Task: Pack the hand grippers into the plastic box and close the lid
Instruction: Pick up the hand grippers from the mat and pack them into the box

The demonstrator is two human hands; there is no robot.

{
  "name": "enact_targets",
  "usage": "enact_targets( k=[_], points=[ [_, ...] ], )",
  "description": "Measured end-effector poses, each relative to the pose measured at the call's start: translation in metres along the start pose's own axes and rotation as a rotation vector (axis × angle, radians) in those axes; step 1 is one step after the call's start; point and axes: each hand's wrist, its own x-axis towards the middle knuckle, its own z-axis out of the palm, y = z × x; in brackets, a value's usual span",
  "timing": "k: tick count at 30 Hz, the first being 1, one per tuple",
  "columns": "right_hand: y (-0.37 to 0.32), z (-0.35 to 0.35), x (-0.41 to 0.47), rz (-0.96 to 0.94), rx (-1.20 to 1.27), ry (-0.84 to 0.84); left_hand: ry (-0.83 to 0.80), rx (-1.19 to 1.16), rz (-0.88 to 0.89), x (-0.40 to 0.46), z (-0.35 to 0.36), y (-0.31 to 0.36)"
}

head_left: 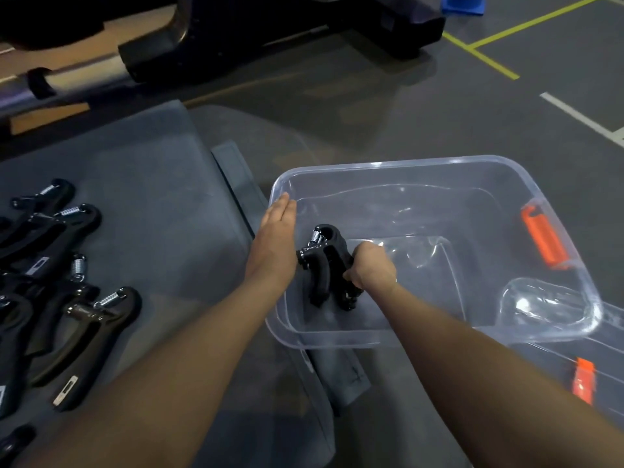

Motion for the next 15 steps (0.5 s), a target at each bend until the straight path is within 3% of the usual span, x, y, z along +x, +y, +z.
enact_targets(
  k=[10,15],
  points=[
    [0.007,-0.013,-0.014,-0.095,0.107,-0.085,-0.057,-0.076,-0.03,-0.003,-0.005,0.009],
    [-0.021,-0.043,-0.041,-0.216,0.189,0.013,-0.062,-0.176,-0.052,-0.01,-0.038,0.006]
  ],
)
